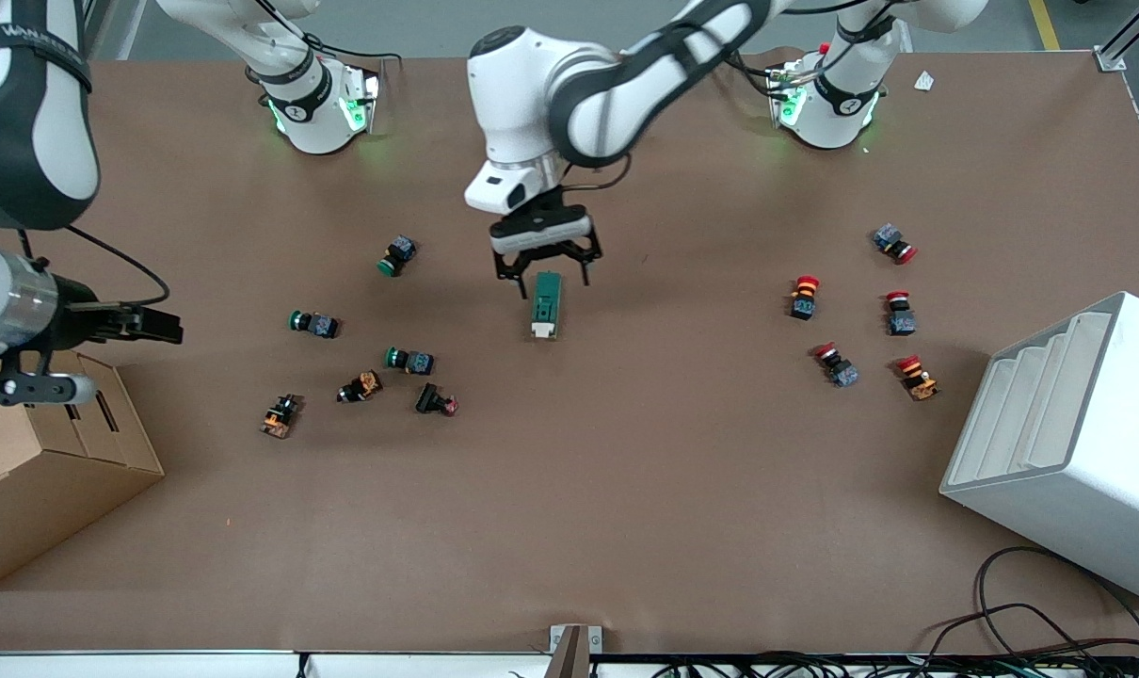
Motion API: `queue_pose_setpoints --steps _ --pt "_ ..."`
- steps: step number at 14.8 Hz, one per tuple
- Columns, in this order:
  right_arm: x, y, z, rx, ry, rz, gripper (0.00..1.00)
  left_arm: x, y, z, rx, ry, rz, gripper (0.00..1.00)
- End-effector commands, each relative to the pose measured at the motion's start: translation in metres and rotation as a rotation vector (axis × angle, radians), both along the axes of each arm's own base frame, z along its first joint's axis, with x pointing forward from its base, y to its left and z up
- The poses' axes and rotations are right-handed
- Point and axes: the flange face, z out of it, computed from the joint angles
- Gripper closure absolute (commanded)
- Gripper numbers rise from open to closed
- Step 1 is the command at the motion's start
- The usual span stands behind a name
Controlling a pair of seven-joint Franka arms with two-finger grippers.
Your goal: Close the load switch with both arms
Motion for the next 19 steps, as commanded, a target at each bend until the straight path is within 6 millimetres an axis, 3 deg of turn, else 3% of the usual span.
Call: queue_pose_setpoints --steps 1,2,5,7,9,12,15,19 --pt "0.000 -0.020 0.009 -0.010 -0.004 0.015 0.00 0.061 0.093 0.075 0.082 0.108 -0.141 0.00" --pt "-0.003 -0.029 0.018 -0.007 -0.006 0.016 0.00 0.084 0.125 0.099 0.073 0.136 -0.184 0.00" --pt "-0.008 -0.046 0.023 0.003 0.018 -0.003 0.00 0.142 0.214 0.136 0.067 0.203 -0.241 0.00" --pt "-0.008 -0.046 0.023 0.001 0.018 -0.007 0.00 0.166 0.259 0.159 0.059 0.220 -0.238 0.00" --pt "-0.008 -0.044 0.024 -0.001 0.017 -0.003 0.00 0.179 0.302 0.164 0.015 0.276 -0.216 0.00" --pt "-0.007 -0.044 0.032 0.007 -0.001 -0.004 0.00 0.172 0.345 0.200 -0.009 0.279 -0.250 0.00" --pt "-0.006 -0.039 0.036 0.003 -0.009 0.005 0.00 0.160 0.388 0.219 0.061 0.339 -0.323 0.00" --pt "-0.023 -0.032 0.054 0.016 0.016 0.005 0.00 0.120 0.434 0.232 -0.041 0.397 -0.261 0.00"
